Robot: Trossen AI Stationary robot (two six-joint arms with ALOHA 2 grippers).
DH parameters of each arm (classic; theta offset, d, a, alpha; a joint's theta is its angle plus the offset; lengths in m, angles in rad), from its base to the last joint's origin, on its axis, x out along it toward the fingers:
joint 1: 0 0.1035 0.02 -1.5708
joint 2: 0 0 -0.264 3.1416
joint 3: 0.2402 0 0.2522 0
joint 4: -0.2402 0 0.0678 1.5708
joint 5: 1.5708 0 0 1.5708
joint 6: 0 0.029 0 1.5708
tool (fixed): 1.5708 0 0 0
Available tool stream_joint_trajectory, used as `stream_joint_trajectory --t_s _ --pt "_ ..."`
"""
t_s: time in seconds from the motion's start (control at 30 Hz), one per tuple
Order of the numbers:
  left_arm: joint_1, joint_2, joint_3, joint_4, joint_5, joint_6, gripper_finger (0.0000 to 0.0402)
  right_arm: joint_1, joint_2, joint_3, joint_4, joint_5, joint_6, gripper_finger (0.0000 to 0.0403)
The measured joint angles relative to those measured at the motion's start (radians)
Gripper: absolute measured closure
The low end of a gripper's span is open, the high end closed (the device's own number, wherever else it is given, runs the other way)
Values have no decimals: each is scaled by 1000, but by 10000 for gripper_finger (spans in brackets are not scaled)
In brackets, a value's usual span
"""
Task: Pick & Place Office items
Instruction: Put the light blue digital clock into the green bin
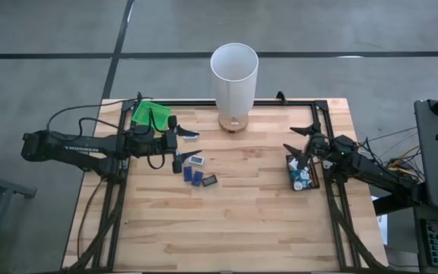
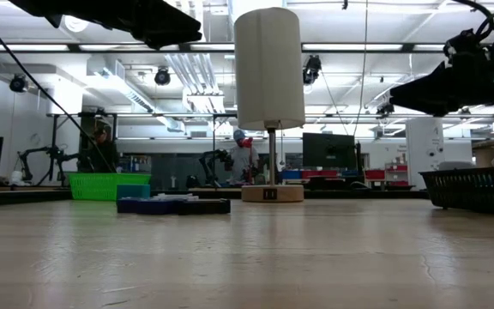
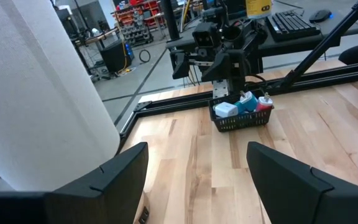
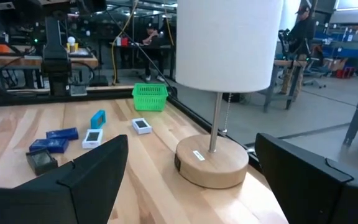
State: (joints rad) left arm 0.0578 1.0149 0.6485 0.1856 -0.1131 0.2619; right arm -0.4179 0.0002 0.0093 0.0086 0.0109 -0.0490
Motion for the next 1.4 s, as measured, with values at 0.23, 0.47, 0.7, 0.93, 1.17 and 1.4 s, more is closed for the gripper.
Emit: stream_joint_trajectory --t_s 0.23,0.47,0.7,0.93,1.17,1.4 --pt "0 0 0 -2 0 0 120 1 3 0 0 0 2 54" --pt "0 0 0 -2 0 0 120 1 3 0 0 0 4 58" --pt "0 0 0 -2 0 0 120 1 3 0 0 -1 4 53" --pt "1 0 0 -2 0 0 120 1 3 0 0 -1 4 61" --pt "1 0 0 -6 0 -2 120 1 3 0 0 -1 4 58" --pt "1 0 0 -13 0 -213 120 1 3 0 0 -1 4 55"
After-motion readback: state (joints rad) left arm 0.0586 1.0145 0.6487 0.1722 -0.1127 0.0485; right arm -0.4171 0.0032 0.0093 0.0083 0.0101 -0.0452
